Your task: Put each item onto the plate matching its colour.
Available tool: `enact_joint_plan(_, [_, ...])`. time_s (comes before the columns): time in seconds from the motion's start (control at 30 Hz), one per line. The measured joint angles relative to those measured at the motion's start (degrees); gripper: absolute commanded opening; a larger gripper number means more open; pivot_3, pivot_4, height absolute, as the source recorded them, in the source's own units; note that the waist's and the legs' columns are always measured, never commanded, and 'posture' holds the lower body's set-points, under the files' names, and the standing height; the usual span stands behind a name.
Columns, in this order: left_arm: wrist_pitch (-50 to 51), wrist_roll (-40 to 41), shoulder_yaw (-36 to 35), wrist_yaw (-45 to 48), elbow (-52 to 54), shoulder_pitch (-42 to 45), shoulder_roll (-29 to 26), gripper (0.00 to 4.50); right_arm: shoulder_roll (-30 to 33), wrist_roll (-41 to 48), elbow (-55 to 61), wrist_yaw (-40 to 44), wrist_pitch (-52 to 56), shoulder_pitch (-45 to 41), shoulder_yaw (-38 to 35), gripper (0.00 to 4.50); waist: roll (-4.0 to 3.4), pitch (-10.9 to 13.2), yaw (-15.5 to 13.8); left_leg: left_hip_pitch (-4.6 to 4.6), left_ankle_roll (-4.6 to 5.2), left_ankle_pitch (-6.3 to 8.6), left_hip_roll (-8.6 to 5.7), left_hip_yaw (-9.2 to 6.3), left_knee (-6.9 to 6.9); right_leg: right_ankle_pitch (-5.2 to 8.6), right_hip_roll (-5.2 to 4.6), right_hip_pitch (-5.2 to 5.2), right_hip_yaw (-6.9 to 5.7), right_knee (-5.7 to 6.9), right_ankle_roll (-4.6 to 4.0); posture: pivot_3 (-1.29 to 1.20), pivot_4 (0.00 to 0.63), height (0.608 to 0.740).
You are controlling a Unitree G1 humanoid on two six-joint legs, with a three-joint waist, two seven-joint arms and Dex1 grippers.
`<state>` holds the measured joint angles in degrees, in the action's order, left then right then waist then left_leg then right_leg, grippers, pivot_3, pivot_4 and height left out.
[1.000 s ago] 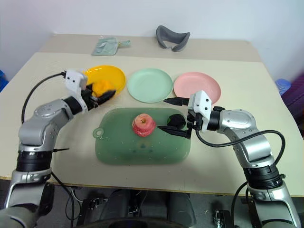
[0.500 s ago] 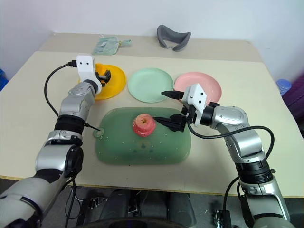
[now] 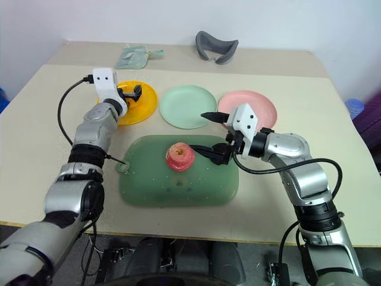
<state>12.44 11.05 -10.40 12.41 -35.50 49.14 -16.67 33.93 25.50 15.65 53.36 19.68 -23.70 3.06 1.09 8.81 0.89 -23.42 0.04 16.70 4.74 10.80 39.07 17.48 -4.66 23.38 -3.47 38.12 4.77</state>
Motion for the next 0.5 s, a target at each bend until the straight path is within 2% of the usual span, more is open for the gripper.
enact_joint_plan(0.17, [0.03,3.91,2.58,14.17,19.99,-15.76,-5.32,4.49,-0.24,-0.01,0.04,0.29,0.84,-0.27,0.97,4.50,-0.02,0.01,0.13,0.00,-0.05,-0.03,0.04,0.00,-0.01,0.01,0.03,0.04,0.01,0.04,-0.01,0.00,0.150,0.740])
enact_joint_plan(0.33, [3.55,16.67,-1.53,30.87,32.99,-25.80,-12.73,4.49,-0.47,-2.11,-0.30,0.68,1.28,-1.21,4.70,4.50,-0.01,0.01,-0.28,0.00,-0.04,-0.02,0.03,-0.05,0.04,0.00,-0.03,-0.01,0.00,0.02,-0.01,0.00,0.150,0.740])
enact_joint_plan(0.5, [8.34,26.95,-4.85,45.68,41.48,-35.42,-21.61,4.49,-0.65,-3.97,-2.46,1.25,2.40,-1.83,7.52,4.50,-0.02,0.01,0.04,0.01,-0.04,-0.02,0.06,-0.06,0.00,0.01,0.00,0.01,0.00,0.02,-0.03,0.00,0.150,0.740])
